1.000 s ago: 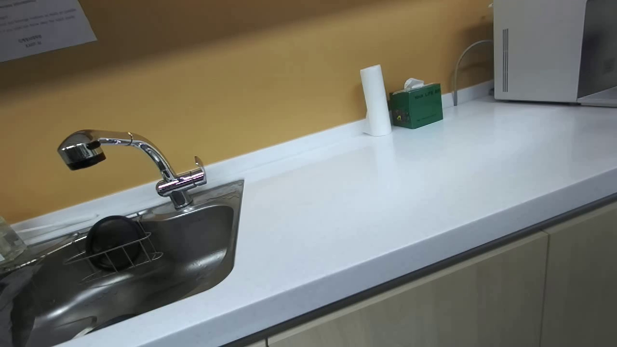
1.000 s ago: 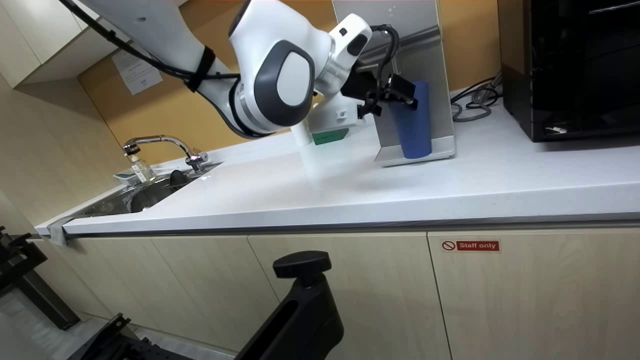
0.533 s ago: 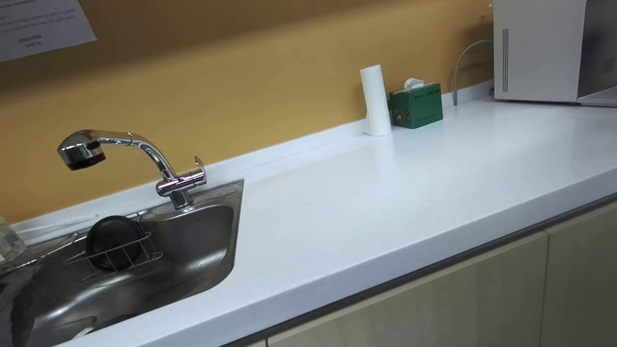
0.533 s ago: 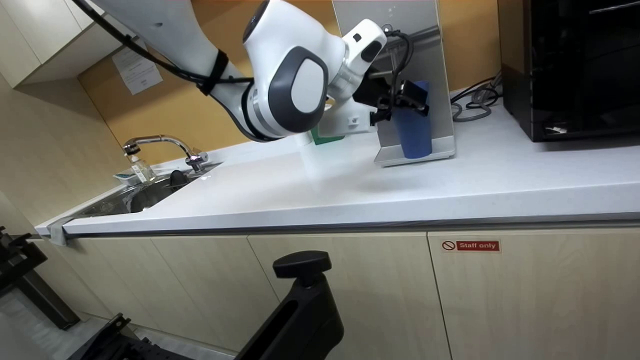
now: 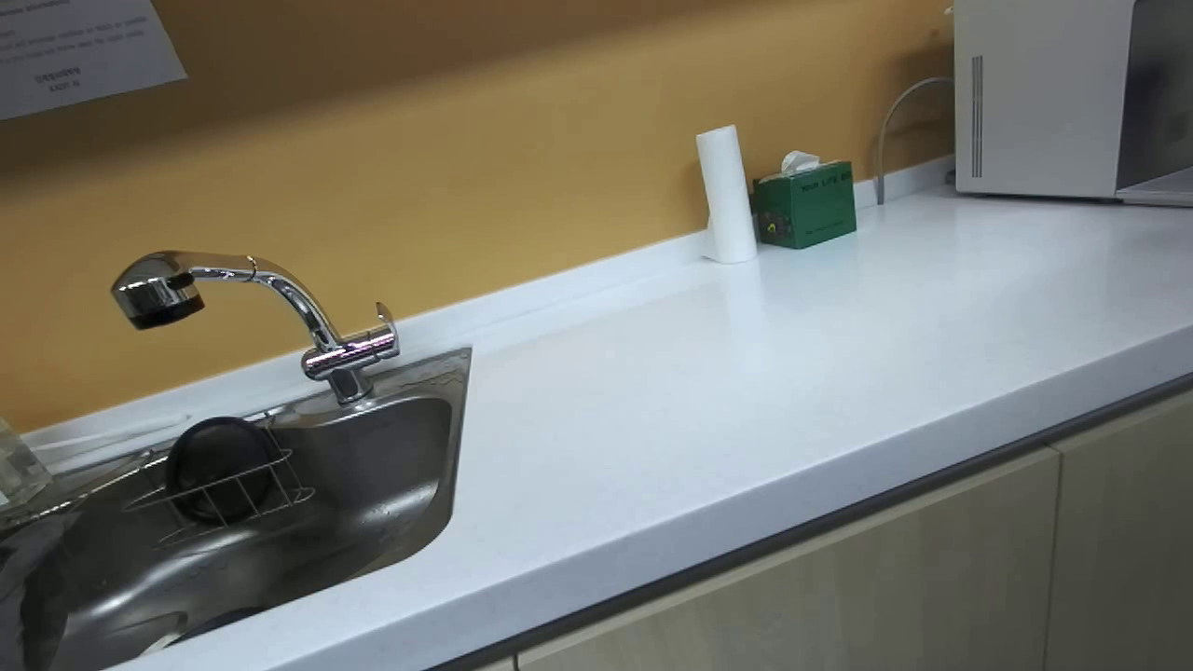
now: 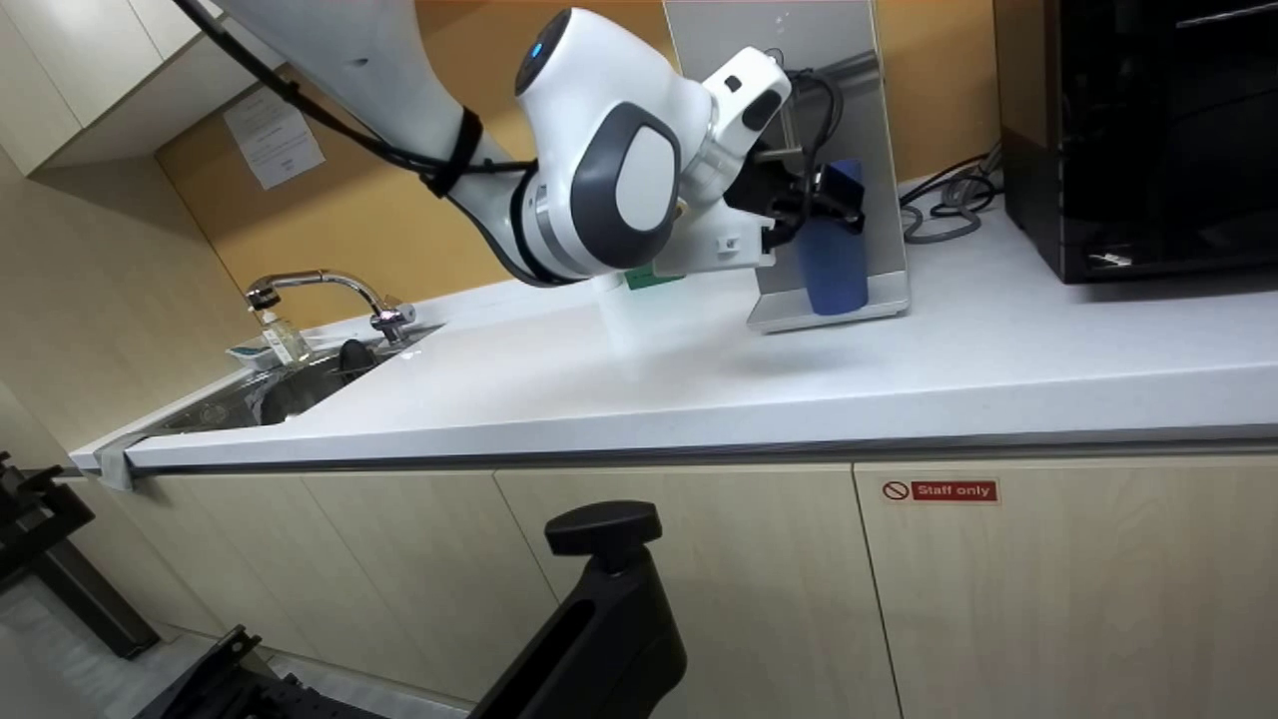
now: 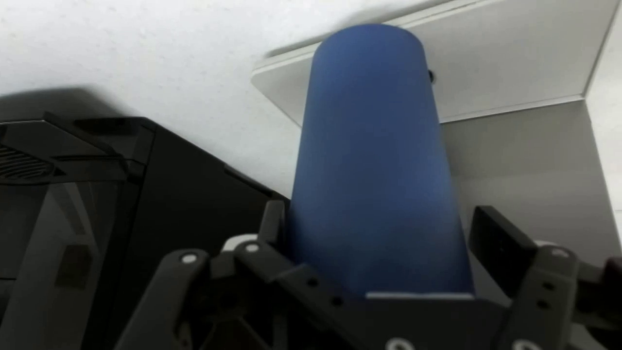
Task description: Put the blue cup on the counter
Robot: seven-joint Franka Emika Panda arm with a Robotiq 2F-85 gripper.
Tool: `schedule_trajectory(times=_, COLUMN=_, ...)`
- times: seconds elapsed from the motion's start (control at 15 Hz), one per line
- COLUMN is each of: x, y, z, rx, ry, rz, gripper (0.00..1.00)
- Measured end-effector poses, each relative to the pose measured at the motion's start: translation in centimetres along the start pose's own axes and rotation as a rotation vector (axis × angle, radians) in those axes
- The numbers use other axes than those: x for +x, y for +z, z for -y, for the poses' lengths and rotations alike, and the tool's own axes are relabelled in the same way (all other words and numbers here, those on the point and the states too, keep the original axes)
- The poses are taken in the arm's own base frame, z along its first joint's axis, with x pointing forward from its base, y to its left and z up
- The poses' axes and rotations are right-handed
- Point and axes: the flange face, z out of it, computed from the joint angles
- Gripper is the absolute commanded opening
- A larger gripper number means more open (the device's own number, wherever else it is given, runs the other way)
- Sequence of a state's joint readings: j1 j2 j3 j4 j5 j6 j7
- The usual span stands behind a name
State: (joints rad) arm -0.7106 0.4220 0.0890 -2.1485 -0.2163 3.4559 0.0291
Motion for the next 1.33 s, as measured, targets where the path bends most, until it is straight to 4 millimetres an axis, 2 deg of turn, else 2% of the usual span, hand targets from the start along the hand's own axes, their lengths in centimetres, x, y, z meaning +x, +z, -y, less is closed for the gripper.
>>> schedule_trajectory(times=0.13, x=0.2, y=0.3, z=0.0, rx=0.005, ry=-0.003, rz=-0.005, gripper=0.56)
schedule_trajectory(times=0.33, x=0.3, y=0.3, z=0.0, rx=0.009, ry=-0.013, rz=-0.01, gripper=0.5)
schedule_trajectory(times=0.67, x=-0.2, y=-0.8, z=-0.5, rx=-0.005, ry=-0.029, rz=0.001, gripper=0.49)
schedule_trajectory(times=0.87, x=-1.2, y=-2.7, z=-1.3, rx=-0.033, ry=-0.026, rz=0.02, gripper=0.49)
schedule_trajectory(times=1.07, x=-1.3, y=-4.8, z=-2.0, rx=-0.059, ry=0.004, rz=0.018, gripper=0.49)
schedule_trajectory(times=1.33, x=-1.2, y=-6.8, z=-1.8, rx=-0.064, ry=0.04, rz=0.008, gripper=0.49)
